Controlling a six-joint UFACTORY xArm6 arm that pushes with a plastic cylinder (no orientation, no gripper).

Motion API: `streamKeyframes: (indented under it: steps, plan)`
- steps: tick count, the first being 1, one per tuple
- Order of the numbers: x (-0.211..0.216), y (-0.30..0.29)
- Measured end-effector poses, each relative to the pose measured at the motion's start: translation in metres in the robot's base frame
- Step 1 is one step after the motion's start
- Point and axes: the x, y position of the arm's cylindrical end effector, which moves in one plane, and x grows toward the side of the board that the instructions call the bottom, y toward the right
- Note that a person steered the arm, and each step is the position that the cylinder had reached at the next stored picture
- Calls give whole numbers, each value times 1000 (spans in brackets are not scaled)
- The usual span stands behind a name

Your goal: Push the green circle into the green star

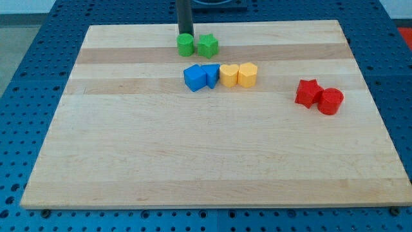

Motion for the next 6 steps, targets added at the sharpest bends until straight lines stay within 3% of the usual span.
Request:
streamKeyframes:
  steps: [3,6]
  plan:
    - [12,-51]
    - [38,-35]
